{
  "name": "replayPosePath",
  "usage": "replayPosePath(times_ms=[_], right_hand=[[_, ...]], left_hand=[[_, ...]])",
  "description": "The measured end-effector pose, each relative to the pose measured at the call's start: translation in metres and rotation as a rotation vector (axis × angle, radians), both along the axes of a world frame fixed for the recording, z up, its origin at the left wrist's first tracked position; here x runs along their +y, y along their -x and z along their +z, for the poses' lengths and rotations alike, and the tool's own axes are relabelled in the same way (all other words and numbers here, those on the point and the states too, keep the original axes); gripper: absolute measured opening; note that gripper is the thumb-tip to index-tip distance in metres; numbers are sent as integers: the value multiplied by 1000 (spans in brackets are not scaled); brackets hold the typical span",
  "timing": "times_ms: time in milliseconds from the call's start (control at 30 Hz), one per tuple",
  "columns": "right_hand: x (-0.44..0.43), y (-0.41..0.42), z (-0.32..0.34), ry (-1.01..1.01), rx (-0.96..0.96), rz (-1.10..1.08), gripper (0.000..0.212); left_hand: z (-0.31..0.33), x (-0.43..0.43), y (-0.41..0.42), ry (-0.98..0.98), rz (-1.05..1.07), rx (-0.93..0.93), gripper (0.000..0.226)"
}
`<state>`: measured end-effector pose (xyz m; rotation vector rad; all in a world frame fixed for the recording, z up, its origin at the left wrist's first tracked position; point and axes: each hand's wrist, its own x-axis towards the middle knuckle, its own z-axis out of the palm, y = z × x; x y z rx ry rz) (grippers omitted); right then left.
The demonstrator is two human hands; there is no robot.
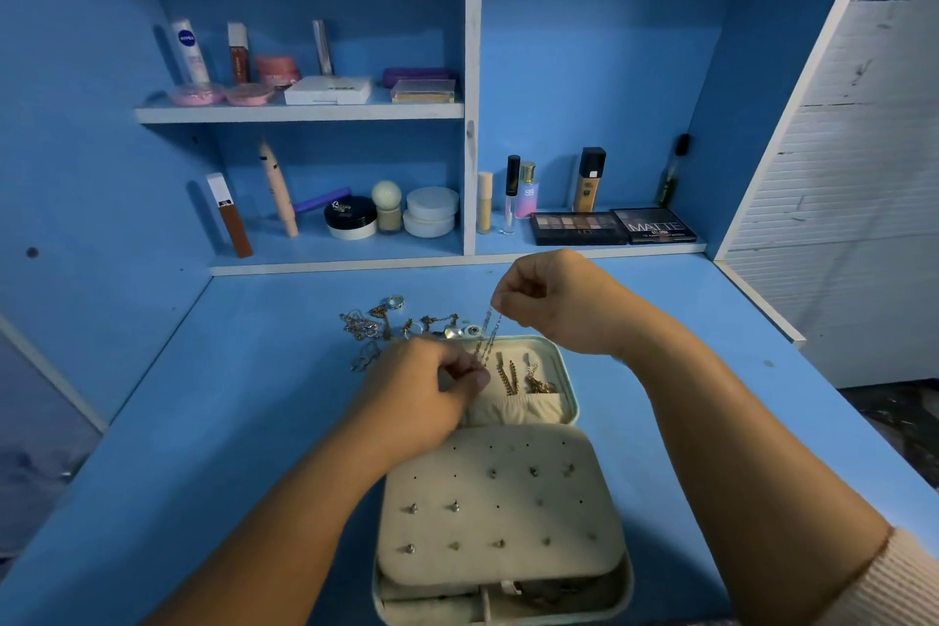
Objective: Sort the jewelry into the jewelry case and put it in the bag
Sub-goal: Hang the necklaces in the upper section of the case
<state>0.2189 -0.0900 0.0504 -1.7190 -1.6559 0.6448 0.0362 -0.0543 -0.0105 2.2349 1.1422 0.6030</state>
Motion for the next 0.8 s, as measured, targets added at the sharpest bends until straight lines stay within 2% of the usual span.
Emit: replayPosePath(times_ms=[100, 333, 467, 633, 733, 800], right_hand=[[6, 0, -9, 18, -29, -21, 12], [20, 1, -33, 30, -149, -14, 10], [23, 0, -43, 30, -160, -11, 10], [24, 1, -47, -5, -120, -27, 9], [23, 0, -48, -1, -120, -11, 8], [24, 0, -49, 8, -143, 8, 8]], left_hand=[[-4, -3, -1, 25, 16, 53, 15], [-1, -7, -5, -149, -73, 174, 19], [1, -6, -2, -99, -125, 155, 19], [-1, -4, -2, -59, -128, 203, 38], [-4, -3, -1, 7, -108, 144, 50], [-6, -2, 1, -20, -109, 131, 50]])
